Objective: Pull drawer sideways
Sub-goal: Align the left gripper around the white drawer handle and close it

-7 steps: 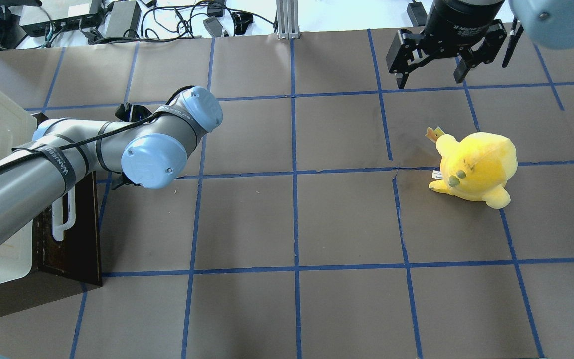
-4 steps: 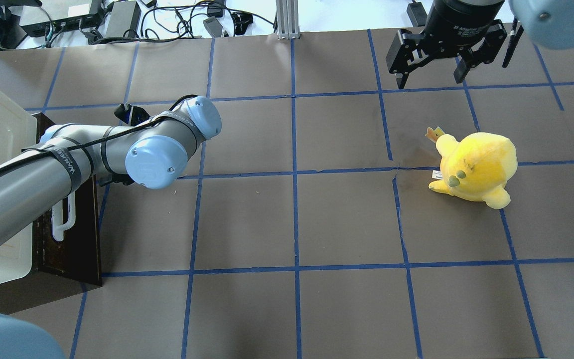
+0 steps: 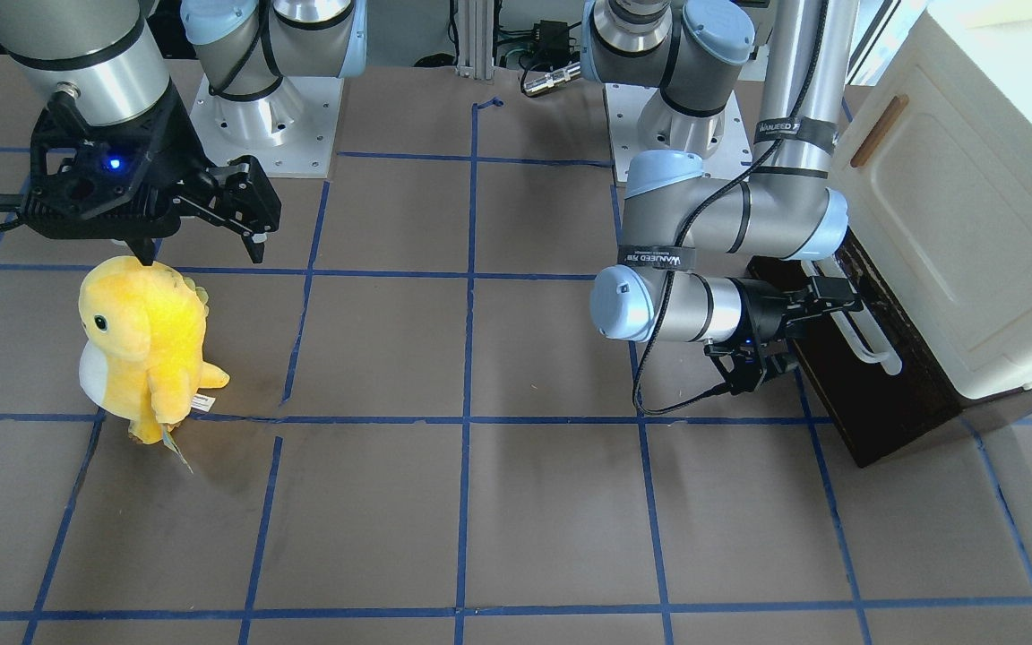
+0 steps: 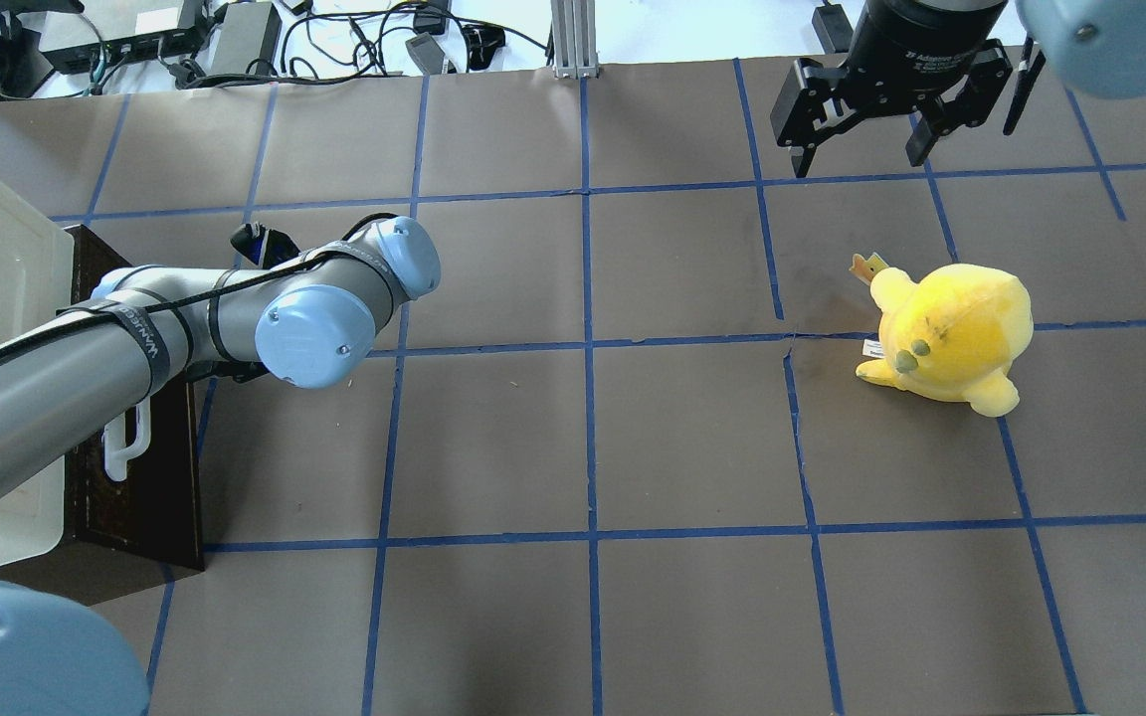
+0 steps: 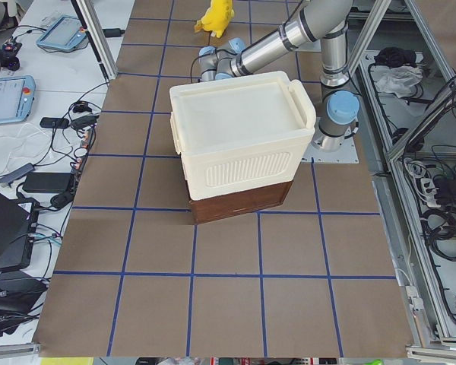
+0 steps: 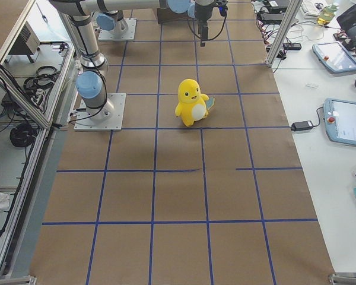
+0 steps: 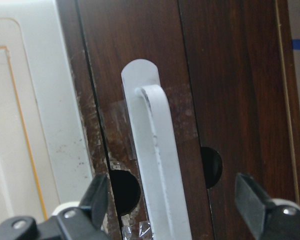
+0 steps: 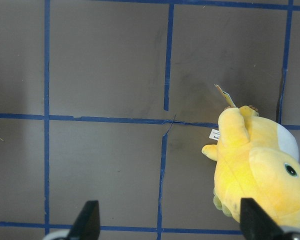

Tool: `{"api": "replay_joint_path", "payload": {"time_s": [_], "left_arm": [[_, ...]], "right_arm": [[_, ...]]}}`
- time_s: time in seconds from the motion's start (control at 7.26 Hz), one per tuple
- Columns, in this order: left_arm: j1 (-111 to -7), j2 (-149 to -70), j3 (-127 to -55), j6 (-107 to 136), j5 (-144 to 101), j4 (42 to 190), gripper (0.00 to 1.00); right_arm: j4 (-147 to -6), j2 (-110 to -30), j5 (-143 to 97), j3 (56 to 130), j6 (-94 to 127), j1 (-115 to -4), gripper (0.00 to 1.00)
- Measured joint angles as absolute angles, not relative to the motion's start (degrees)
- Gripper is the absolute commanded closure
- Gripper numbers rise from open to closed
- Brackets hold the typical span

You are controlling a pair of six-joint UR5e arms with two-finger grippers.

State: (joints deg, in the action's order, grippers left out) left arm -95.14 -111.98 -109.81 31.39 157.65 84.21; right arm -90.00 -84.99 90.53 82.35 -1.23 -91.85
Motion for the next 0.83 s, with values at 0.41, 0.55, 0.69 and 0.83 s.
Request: {"api": "replay_joint_path", "payload": {"time_s": [0.41,0.55,0.69,0.83], "left_arm": [[-94.07,-112.12,-110.12,31.11,157.95,84.30,0.13],[-93.88,-112.10,-110.23,31.06,158.22,84.34,0.17],[-93.75,-112.07,-110.36,31.04,158.38,84.36,0.17],[-93.47,-112.07,-110.60,31.03,158.46,84.36,0.18]], "right_arm": [[-90.00,-84.99,90.53,82.35,-1.23,-91.85,0.00],[-90.00,-84.99,90.53,82.35,-1.23,-91.85,0.00],[-90.00,-84.99,90.53,82.35,-1.23,-91.85,0.00],[-90.00,-84.99,90.53,82.35,-1.23,-91.84,0.00]]}}
